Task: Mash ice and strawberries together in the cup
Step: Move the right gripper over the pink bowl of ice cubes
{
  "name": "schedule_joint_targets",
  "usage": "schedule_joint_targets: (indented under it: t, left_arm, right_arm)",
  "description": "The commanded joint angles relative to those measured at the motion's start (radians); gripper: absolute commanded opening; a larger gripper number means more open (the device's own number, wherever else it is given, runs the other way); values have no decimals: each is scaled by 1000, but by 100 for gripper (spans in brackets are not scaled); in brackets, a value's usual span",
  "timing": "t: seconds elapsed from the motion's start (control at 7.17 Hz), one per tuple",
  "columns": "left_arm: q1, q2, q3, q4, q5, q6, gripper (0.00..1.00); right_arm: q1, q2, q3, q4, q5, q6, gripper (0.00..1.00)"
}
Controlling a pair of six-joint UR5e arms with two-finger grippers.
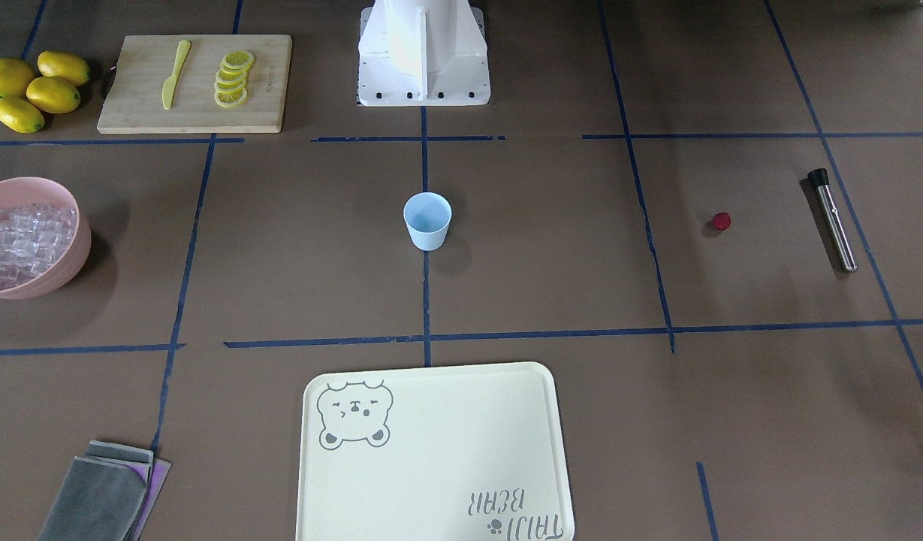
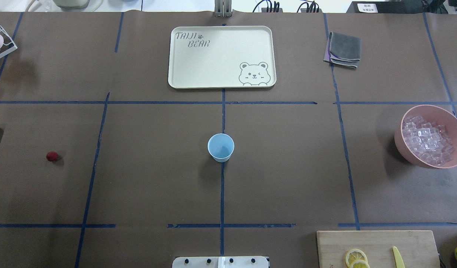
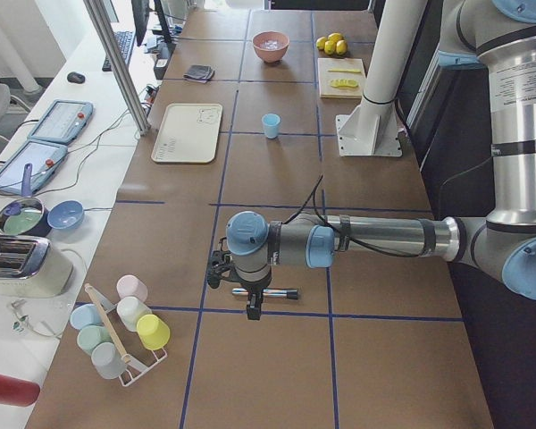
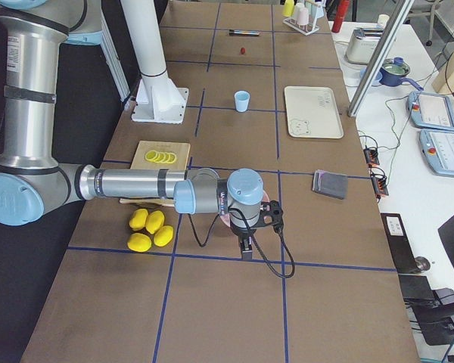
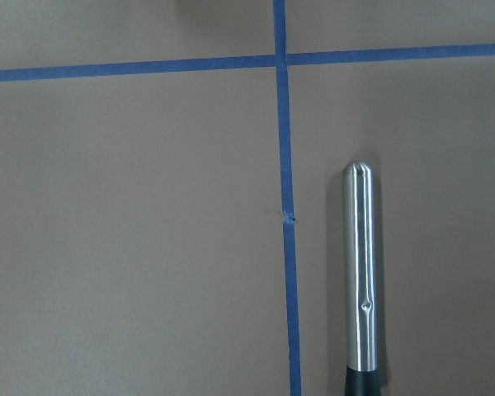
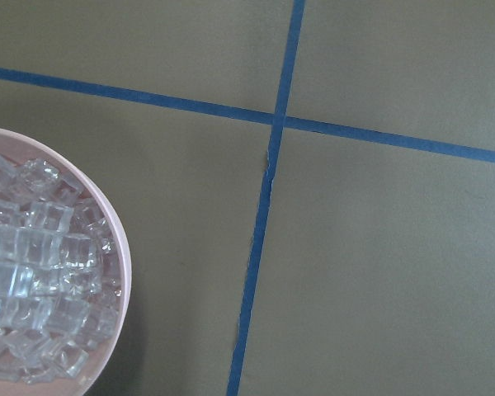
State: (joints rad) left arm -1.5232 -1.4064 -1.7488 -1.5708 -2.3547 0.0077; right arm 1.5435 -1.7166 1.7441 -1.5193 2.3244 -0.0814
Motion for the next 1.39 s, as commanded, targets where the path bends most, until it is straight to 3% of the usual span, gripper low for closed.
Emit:
schedule_joint_targets:
  t: [0.0, 0.42, 0.56, 0.84, 1.25]
  left_arm:
    - [0, 0, -1, -3, 2, 2, 100]
    - [0, -2, -1, -2, 2, 2, 100]
    - [0, -2, -3, -3, 2, 2, 100]
    - [0, -5, -3, -5, 0, 2, 100]
    - [0, -5, -3, -5, 0, 2, 100]
  right_arm:
    - [0, 0, 0, 2, 3, 2, 100]
    - [-37, 38, 3, 5, 6, 6, 100]
    - [-68, 55, 12, 7, 13, 84, 100]
    - [-207, 63, 136, 8, 10, 352, 100]
    - [-340, 48, 111, 231, -5, 568, 100]
